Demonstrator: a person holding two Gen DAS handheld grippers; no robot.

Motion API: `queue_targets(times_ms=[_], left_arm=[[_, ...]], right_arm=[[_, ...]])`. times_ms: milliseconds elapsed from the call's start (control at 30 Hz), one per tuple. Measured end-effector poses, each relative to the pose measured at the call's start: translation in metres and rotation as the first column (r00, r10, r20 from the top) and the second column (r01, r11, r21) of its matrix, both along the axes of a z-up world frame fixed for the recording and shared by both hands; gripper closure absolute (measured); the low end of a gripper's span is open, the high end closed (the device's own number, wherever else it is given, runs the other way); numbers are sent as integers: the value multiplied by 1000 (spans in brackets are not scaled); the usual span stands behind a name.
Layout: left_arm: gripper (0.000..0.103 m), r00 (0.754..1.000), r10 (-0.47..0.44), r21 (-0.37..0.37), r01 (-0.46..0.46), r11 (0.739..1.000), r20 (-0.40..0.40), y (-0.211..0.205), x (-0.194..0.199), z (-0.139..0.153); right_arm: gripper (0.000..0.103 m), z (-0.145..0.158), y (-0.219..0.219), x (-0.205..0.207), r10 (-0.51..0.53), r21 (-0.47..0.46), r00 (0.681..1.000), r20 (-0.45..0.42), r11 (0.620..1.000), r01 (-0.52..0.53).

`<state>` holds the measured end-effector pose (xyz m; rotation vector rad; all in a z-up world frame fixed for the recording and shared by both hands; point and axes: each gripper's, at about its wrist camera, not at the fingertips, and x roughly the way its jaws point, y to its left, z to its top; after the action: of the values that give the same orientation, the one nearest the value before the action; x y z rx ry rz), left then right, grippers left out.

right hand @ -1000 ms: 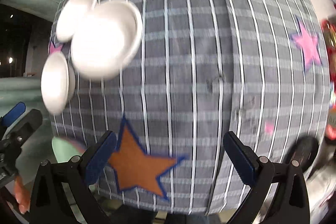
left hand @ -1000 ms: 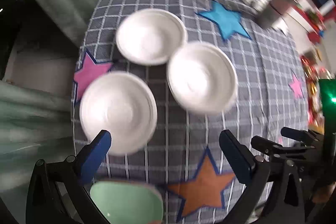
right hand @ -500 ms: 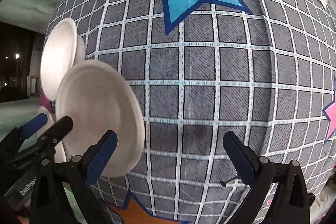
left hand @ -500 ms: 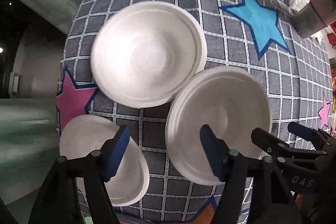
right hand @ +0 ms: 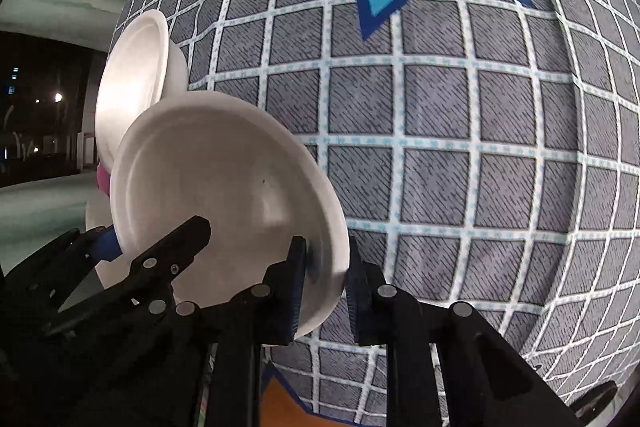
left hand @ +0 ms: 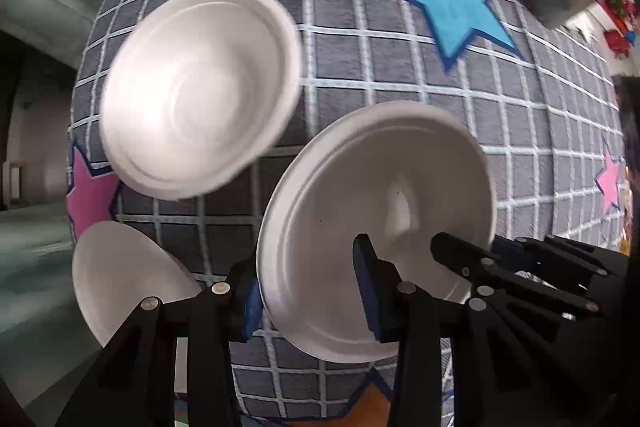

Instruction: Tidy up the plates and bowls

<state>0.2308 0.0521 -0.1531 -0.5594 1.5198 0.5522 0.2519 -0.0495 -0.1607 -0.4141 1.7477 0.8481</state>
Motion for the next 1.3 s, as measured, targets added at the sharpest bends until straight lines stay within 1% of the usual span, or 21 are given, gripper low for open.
queue_targets(times_ms=[67, 200, 333, 400, 567, 667, 733, 767, 800, 833, 867, 900, 933, 967, 1000, 1033, 1067, 1167, 1233, 1300], left_arm=[[60, 999, -34, 2, 34, 999, -1, -13, 1, 1], [60, 996, -84, -28, 84, 996, -3, -55, -1, -6], [60, 986, -168, -50, 167, 985, -20, -106, -15, -13], [60, 981, -191, -74, 189, 979, -23, -127, -25, -16], [59, 960, -277, -144, 270, 952, -36, -188, -50, -26], [56, 944, -329, -167, 321, 932, -26, -219, -63, -26], [51, 935, -353, -170, 345, 923, -21, -236, -69, -24], [44, 930, -366, -164, 357, 920, -25, -244, -72, -23], [34, 926, -377, -147, 368, 918, -35, -252, -78, -20], [28, 923, -384, -142, 376, 916, -35, -255, -79, -18], [25, 923, -385, -140, 377, 915, -27, -257, -88, -14], [25, 924, -383, -137, 378, 916, -14, -253, -90, -9], [25, 924, -384, -131, 380, 916, -2, -255, -94, -3], [25, 924, -383, -127, 381, 916, 6, -251, -93, 1], [24, 924, -382, -124, 381, 916, 14, -252, -93, 6], [24, 925, -379, -124, 379, 917, 22, -254, -91, 12], [24, 926, -375, -126, 376, 918, 32, -255, -93, 17], [24, 931, -360, -139, 366, 920, 63, -248, -108, 29], [24, 933, -350, -148, 359, 922, 80, -247, -118, 36], [24, 936, -340, -152, 350, 924, 89, -247, -128, 40]], right_arm=[[82, 0, -10, -3, 2, -8, 1000, -4, 1000, -2], [82, -3, -37, -12, -9, -48, 1000, -8, 999, 9], [81, -1, -67, -31, -5, -80, 1000, -4, 997, 4], [81, -1, -86, -44, -6, -104, 1000, -1, 995, 6], [81, -5, -134, -77, -32, -172, 999, -14, 985, 29], [81, -7, -158, -96, -62, -194, 998, -27, 979, 56], [81, -7, -169, -105, -91, -200, 995, -33, 976, 82], [81, -7, -172, -106, -100, -203, 995, -30, 975, 92], [81, -7, -175, -108, -105, -209, 994, -17, 973, 99], [81, -7, -177, -109, -105, -214, 995, -5, 972, 101], [81, -7, -178, -109, -104, -217, 995, 2, 971, 102], [81, -6, -182, -108, -105, -219, 994, 10, 970, 104], [80, -3, -195, -106, -106, -219, 994, 14, 970, 107], [68, -2, -196, -105, -106, -223, 994, 23, 969, 108], [36, 1, -198, -104, -107, -222, 994, 35, 969, 113], [21, 5, -212, -86, -111, -214, 993, 50, 969, 120], [13, 13, -215, -78, -114, -202, 991, 74, 971, 127], [13, 26, -220, -65, -123, -212, 987, 108, 967, 143], [13, 34, -222, -53, -149, -215, 982, 116, 961, 172], [13, 62, -236, -39, -177, -205, 976, 124, 958, 200]])
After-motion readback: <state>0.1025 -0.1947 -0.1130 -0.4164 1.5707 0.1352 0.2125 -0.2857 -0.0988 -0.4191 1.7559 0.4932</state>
